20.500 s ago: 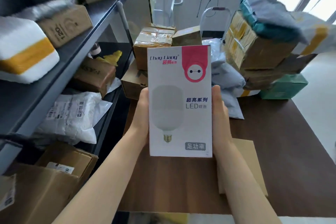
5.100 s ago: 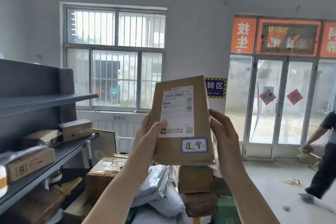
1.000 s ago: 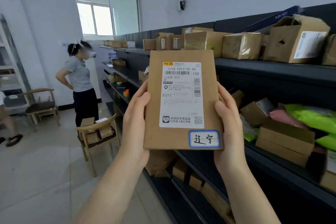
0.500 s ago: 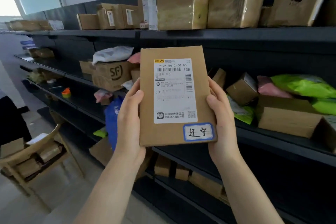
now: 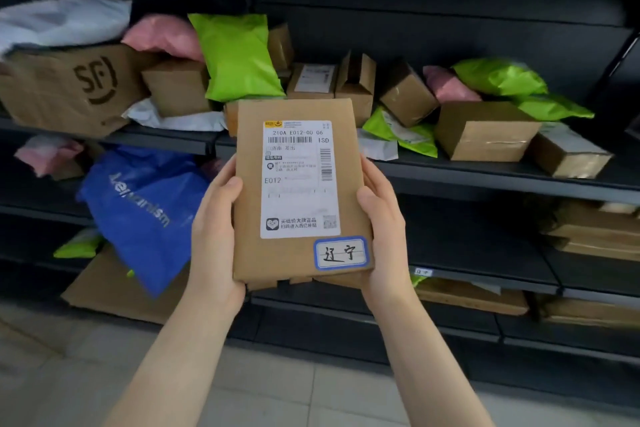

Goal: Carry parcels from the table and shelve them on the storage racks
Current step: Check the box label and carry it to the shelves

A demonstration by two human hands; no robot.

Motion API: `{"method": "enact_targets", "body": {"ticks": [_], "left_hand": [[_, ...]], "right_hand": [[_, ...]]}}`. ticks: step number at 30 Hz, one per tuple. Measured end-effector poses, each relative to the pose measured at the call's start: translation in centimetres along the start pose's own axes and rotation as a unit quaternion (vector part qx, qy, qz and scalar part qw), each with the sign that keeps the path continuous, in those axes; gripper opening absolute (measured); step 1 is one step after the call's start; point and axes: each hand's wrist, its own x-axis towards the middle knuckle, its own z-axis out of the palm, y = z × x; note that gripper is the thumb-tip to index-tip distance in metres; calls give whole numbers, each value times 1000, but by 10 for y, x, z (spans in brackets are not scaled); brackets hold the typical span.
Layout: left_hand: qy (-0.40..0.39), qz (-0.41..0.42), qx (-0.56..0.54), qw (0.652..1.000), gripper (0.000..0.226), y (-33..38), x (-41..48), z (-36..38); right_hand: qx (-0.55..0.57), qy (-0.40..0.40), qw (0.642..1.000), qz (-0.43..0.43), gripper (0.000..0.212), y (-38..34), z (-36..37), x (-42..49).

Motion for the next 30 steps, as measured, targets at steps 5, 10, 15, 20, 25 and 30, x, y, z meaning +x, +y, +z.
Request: {"method": "enact_targets", "body": {"ticks": [5,10,15,20,25,30], "left_hand": [[-43,-39,29,998,39,-27,16,-4],[-59,-69,48,995,41,-61,38,5],[-38,-168,102,980,27,-137,58,7],[-11,-266,139,954,25,-218,102,17],[-73,-277,207,935,39,-265,174,30],[-139,-295,263,908,41,-300,236,42]], "right_hand": [[-35,42,999,6,41,26,-15,2],[-55,68,996,9,40,45,-40,13],[-51,134,986,83,44,102,-91,16],[-27,212,955,204,26,167,-140,59],[-41,191,947,254,32,210,-168,142],[-94,164,943,272,49,258,-192,198]]}}
